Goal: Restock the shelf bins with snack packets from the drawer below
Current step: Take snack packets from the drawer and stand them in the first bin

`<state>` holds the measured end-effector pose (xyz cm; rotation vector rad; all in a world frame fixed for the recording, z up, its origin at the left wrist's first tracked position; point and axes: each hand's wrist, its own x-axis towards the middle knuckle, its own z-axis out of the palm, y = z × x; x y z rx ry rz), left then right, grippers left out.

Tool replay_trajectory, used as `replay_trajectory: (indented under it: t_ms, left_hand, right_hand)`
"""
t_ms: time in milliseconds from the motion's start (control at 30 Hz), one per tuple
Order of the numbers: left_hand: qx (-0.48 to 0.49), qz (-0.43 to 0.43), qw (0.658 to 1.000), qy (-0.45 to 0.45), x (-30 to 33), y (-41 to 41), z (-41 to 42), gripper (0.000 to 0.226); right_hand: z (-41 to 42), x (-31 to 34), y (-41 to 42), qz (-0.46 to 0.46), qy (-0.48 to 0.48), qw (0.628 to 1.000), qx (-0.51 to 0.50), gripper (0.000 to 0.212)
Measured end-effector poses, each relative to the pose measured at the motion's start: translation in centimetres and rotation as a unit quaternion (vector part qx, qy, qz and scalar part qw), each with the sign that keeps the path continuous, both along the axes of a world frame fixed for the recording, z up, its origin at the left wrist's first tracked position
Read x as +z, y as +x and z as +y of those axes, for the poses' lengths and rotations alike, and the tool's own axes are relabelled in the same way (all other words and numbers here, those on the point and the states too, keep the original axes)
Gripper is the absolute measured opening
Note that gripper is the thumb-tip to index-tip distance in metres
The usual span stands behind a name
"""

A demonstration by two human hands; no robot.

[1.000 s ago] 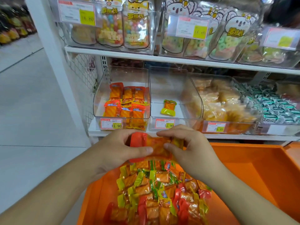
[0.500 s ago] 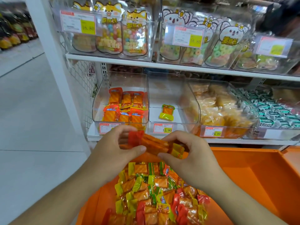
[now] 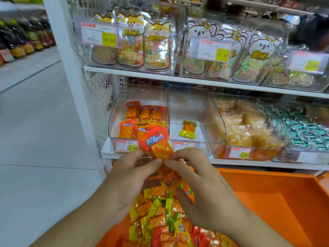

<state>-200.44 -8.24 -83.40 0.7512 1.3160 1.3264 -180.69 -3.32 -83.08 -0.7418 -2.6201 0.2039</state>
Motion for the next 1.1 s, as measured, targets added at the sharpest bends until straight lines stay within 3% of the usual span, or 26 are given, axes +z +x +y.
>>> replay_trajectory:
  t_ms: [100, 167, 267, 367, 567, 700, 900, 1000, 1100]
  left_hand:
    - [-0.011, 0.071, 0.997, -0.002, -0.1, -0.5, 0.2, 0.018]
    - [-0.030, 0.113, 0.993, -0.003, -0.3, -0.7, 0.2, 0.019]
    - [-0.079, 0.153, 0.985, -0.012, -0.3, -0.3, 0.2, 0.018]
    - [-0.087, 0.201, 0.976, -0.010, -0.3, 0.1, 0.2, 0.019]
    - [-0.064, 0.205, 0.977, -0.003, 0.1, -1.0, 1.4, 0.033]
    - [-0.020, 0.214, 0.977, -0.001, 1.1, -3.3, 3.8, 0.022]
    - [0.075, 0.287, 0.955, -0.006, 2.6, -9.0, 11.2, 0.034]
    - [0.046, 0.361, 0.931, -0.020, 1.8, -10.3, 14.7, 0.053]
    - [-0.016, 0.385, 0.922, -0.049, 0.0, -10.4, 16.9, 0.043]
  right_hand:
    - [-0.3, -0.1, -0.1, 0.067, -0.130, 0.989, -0.018, 0.055]
    - [-0.1, -0.3, -0.5, 0.139, -0.157, 0.975, -0.074, 0.044]
    - [0.6, -0.5, -1.2, 0.219, -0.267, 0.923, -0.169, 0.037]
    - [1.1, -0.8, -1.5, 0.241, -0.347, 0.885, -0.198, 0.035]
    - [1.9, -0.6, -2.9, 0.268, -0.372, 0.869, -0.187, 0.035]
    - [3.2, -0.3, -4.0, 0.266, -0.388, 0.865, -0.175, 0.030]
    - [7.0, 0.3, -4.4, 0.186, -0.295, 0.917, -0.195, 0.036]
    - [9.0, 0.2, -5.0, 0.164, -0.276, 0.925, -0.204, 0.052]
    - [10.3, -0.3, -5.6, 0.135, -0.258, 0.934, -0.206, 0.063]
